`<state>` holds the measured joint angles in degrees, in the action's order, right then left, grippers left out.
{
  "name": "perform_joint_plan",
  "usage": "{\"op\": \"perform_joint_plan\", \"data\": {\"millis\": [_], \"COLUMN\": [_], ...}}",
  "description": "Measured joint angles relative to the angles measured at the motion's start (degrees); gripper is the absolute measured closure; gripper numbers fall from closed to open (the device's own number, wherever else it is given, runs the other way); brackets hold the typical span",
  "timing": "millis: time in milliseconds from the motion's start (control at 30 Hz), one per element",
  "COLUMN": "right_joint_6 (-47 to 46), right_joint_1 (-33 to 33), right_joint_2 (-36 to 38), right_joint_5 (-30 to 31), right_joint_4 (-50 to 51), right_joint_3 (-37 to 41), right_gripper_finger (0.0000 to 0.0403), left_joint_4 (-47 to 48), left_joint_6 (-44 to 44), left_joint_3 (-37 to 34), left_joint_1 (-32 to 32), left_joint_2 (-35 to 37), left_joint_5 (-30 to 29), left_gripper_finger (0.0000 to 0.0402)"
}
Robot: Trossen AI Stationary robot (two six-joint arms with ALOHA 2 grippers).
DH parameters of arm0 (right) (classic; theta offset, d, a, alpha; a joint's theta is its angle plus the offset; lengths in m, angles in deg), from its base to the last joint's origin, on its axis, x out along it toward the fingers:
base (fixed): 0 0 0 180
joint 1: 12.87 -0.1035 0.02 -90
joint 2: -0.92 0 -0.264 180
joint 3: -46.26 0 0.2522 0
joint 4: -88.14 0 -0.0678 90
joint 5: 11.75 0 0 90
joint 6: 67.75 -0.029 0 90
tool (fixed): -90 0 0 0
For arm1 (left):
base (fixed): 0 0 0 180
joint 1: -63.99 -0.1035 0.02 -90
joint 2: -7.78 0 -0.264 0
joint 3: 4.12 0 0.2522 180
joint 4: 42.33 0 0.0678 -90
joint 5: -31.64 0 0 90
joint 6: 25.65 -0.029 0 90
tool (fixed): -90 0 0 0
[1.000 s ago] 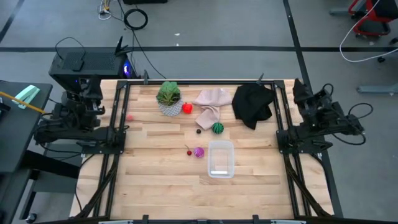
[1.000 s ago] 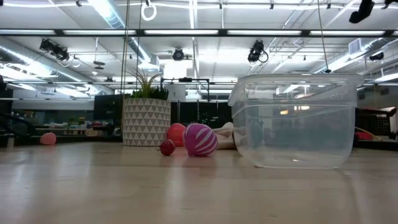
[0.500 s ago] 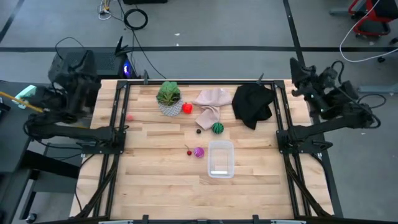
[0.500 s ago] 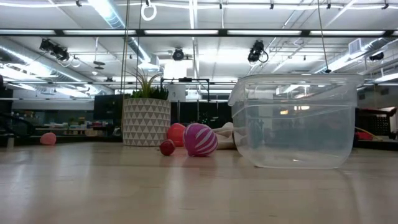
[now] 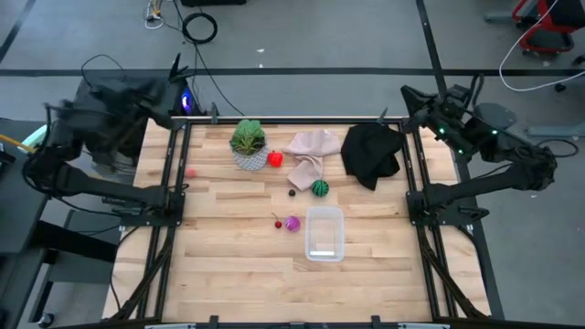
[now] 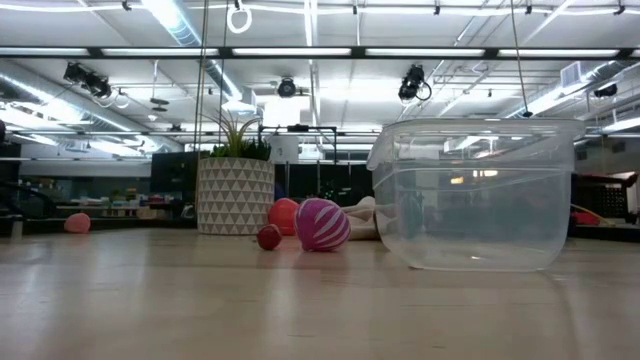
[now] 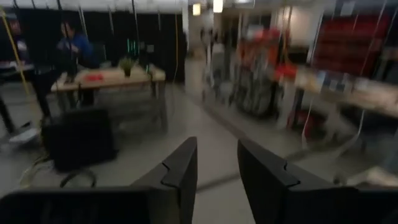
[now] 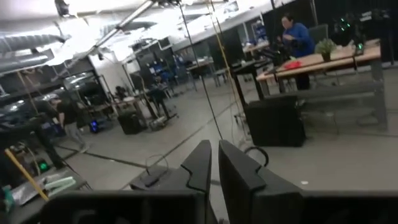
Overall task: Pick and placing Produce into tupperware
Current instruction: Put the pink peach into the transparent bin
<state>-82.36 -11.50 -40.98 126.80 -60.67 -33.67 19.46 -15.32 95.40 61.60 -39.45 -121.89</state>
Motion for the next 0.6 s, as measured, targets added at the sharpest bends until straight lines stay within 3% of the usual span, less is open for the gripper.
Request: {"op": "perform_joint_plan", "data": {"millis": [267,333,467,600], "right_joint_6": [-3.7,-3.7,-3.7,-3.8], "right_joint_1": [2.8,3.7,5.6,7.4], "right_joint_2": [-2.3,-3.0,-4.6,-6.1], "right_joint_5": [-1.9,-2.9,-5.5,-8.2], "right_joint_4": [3.8,3.8,3.8,3.8], "right_joint_3": [0.1,0.1,0.1,0.1], "right_gripper_finger": [0.0365,0.0365,0.0365,0.0365], "left_joint_4": [37.7,41.9,37.2,40.2], "left_joint_6": [40.1,47.7,46.2,49.5], "left_joint_3": [0.1,-0.3,-4.8,-11.0], "left_joint_1": [0.0,-0.1,-2.2,-7.0], "left_joint_2": [-4.7,-6.3,-7.2,-9.2], "left_joint_5": [6.1,7.9,12.6,20.4], "left_gripper_finger": [0.0248,0.0243,0.0237,0.0237]}}
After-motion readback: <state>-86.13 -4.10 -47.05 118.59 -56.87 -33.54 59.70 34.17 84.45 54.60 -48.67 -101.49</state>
